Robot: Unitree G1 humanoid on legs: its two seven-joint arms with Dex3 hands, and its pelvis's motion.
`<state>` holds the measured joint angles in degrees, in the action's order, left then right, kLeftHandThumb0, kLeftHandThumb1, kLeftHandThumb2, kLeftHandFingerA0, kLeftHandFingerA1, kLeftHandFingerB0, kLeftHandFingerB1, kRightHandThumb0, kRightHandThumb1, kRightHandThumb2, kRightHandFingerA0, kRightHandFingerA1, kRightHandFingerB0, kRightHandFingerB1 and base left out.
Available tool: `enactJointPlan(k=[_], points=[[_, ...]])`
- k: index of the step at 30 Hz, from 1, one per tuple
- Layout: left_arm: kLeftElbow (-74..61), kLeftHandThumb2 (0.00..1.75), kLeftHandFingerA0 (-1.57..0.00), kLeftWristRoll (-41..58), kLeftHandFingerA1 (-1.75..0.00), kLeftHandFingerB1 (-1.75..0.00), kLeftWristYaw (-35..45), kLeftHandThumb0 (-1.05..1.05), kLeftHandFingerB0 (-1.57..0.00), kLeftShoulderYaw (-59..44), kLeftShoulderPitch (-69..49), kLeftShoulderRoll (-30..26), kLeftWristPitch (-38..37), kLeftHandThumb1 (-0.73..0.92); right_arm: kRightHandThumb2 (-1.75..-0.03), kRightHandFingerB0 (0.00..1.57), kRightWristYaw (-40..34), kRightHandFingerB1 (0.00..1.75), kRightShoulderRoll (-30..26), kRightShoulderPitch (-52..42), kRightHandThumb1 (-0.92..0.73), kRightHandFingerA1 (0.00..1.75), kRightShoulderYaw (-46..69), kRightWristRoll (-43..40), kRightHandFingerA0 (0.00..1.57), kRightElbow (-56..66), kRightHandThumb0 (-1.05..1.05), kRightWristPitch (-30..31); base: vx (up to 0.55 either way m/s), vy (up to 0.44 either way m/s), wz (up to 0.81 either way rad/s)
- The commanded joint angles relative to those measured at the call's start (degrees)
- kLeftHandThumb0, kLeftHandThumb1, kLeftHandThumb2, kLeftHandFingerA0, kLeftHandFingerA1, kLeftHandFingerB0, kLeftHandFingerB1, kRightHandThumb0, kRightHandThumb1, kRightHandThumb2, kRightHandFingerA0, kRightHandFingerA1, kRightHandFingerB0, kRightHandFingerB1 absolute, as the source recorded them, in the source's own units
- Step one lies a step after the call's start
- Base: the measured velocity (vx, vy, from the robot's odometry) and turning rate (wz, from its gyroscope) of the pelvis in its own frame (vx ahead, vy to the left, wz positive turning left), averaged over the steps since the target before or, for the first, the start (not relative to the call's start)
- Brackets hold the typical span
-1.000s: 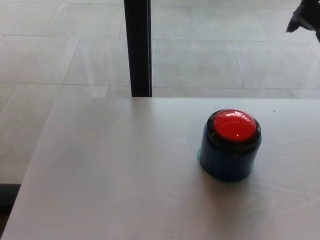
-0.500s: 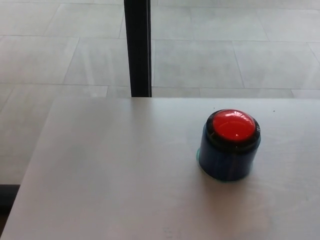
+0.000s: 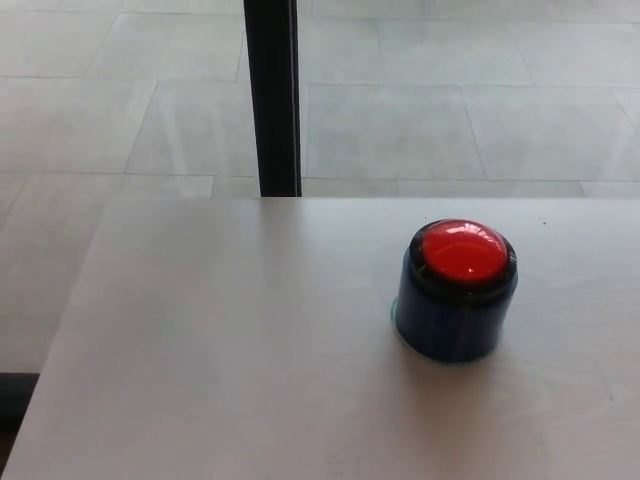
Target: The robot uses its right hand to press the red button kept in the middle of the desk
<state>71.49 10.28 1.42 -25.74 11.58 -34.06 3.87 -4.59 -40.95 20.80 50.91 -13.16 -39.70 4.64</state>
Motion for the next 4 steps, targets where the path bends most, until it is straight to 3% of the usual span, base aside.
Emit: enactJointPlan(k=[1,4], points=[[-0.02,1.17,-0.37,1.07,-1.14,-0.88,-0.2,-0.72,-0.23,-0.67,0.16,-0.48,1.15,0.92,-1.57,1.09,-8.94,1.43,5.49,-8.88,-0.31,1.62,6.95,-3.51,1.32,-2.6,-0.44,-3.89,0.0,0.0,0.0],[0.1,1.16,-0.39,0.94,-1.15,-0.88,-0.7,-0.73,-0.23,-0.67,0.23,-0.35,0.74,0.92,-1.56,1.07,-8.7,1.42,8.6,-10.92,-0.33,1.62,9.0,-5.24,1.33,-2.3,-0.45,-5.89,0.0,0.0,0.0]])
